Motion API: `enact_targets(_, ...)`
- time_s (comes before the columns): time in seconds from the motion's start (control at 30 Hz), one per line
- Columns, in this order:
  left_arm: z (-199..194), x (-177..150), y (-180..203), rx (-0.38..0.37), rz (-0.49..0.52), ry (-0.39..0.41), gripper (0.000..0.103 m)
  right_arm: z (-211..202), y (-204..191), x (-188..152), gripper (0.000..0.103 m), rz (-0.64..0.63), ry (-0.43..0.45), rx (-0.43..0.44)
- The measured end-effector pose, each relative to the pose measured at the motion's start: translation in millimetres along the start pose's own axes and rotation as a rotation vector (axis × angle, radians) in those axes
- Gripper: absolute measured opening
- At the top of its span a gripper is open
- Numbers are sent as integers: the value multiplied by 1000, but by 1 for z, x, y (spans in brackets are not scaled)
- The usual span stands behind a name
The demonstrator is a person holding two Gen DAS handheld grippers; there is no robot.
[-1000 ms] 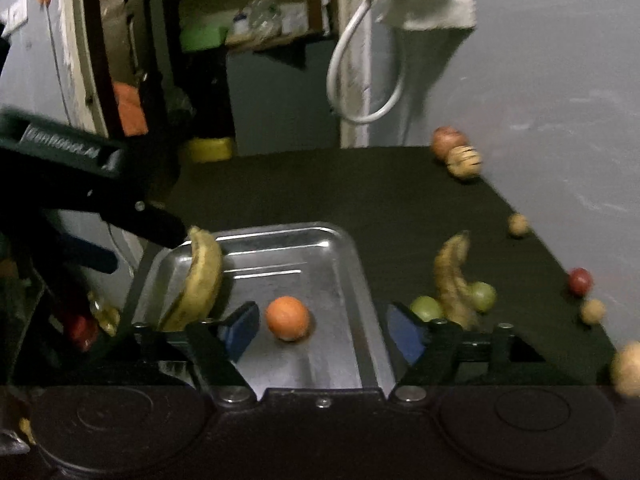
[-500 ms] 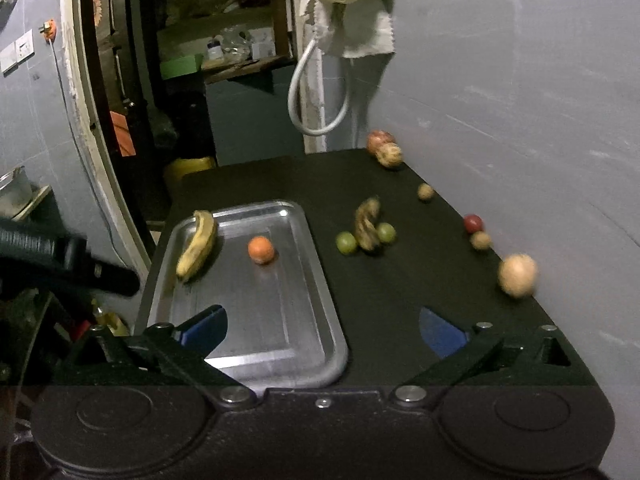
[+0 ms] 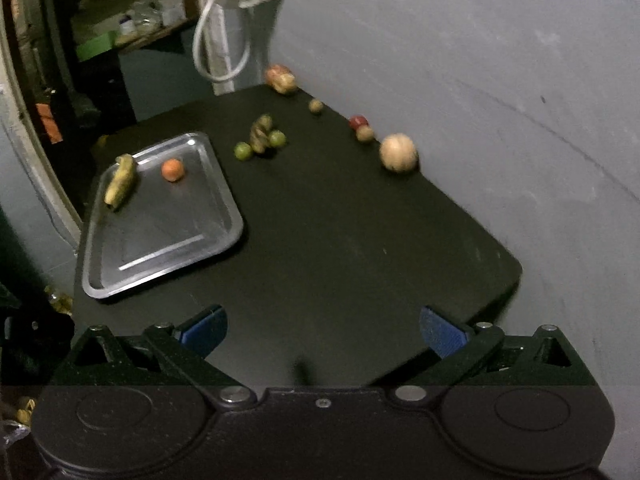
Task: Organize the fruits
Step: 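Place the banana and orange onto the silver tray with both tools, then move both tools toward the red plum and striped melon by the wall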
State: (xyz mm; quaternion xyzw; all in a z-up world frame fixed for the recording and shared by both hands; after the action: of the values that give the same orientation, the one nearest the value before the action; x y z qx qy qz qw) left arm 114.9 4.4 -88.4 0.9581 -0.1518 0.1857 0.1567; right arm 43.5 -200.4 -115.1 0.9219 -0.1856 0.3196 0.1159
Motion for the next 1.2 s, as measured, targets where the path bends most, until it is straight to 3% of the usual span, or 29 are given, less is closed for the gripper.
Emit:
enact_targets(0.2, 13, 15, 12, -5, 84, -31, 102, 4, 12, 7, 102, 58, -11, -38)
enact_targets(0.3, 23, 35, 15, -30, 120, -37, 102, -14, 23, 34, 102, 109, 81, -53)
enact_targets(0.53, 28, 105, 29, -135, 265, 27, 102, -40, 33, 92, 102, 186, 210, -87)
enact_targets(0.67, 28, 154, 47, -194, 417, 84, 102, -29, 41, 117, 102, 274, 189, -115)
enact_targets(0.87, 42, 217, 82, -310, 641, 166, 102, 18, 37, 142, 102, 316, 136, -130)
enact_targets(1.0, 79, 252, 97, -279, 734, 165, 102, 63, 32, 149, 99, 314, 98, -134)
enact_targets(1.2, 137, 285, 124, -284, 790, 134, 102, 129, 30, 148, 97, 355, 46, -149)
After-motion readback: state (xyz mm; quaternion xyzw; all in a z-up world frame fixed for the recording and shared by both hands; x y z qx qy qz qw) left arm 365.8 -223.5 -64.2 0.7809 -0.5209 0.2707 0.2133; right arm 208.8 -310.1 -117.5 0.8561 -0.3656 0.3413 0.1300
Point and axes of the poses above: each gripper's, at about its wrist camera, not at the fingertips, and z roughly the way its jaws point, y to its right, x to its top, the point moved 9 cm from there along z, roughly the way its jaws point, and after that the axes turned 12 degrees about -x, right-handed, at the moved point
